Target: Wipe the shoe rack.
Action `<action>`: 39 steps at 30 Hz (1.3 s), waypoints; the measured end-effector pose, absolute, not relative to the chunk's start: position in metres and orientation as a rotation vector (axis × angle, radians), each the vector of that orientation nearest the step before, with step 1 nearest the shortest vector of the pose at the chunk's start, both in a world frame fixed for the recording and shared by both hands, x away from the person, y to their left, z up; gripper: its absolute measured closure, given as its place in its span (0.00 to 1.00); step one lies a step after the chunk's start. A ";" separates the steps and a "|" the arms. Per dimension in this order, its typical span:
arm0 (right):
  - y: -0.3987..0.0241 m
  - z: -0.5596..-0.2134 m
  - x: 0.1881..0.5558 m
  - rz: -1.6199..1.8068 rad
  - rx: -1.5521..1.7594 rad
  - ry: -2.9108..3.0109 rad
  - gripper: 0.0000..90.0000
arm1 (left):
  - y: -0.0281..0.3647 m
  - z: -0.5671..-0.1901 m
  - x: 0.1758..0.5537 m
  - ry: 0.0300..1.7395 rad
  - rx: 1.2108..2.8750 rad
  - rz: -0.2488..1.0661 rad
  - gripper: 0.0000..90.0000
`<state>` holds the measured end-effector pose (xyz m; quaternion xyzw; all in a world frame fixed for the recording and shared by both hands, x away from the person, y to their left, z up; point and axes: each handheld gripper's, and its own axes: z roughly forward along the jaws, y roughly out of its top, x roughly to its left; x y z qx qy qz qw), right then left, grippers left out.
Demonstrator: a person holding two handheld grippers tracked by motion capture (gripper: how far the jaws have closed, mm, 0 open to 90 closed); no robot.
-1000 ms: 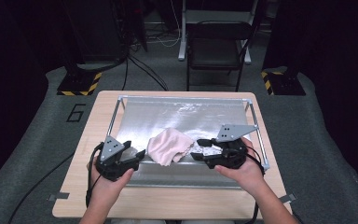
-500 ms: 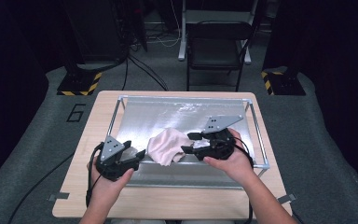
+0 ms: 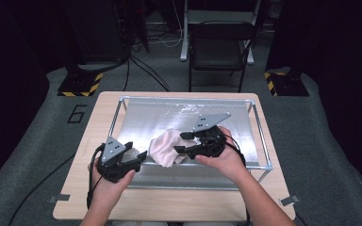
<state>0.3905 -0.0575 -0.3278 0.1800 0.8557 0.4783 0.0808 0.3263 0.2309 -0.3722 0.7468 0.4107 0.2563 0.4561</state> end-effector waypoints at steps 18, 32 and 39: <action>-0.027 -0.331 0.400 1.409 0.463 2.604 0.53 | 0.231 -0.372 0.327 1.015 1.843 0.625 0.43; -0.019 -0.339 0.406 1.333 0.463 2.679 0.60 | 0.231 -0.372 0.327 1.015 1.840 0.627 0.43; -0.020 -0.339 0.409 1.289 0.455 2.723 0.70 | 0.231 -0.372 0.327 1.016 1.843 0.625 0.43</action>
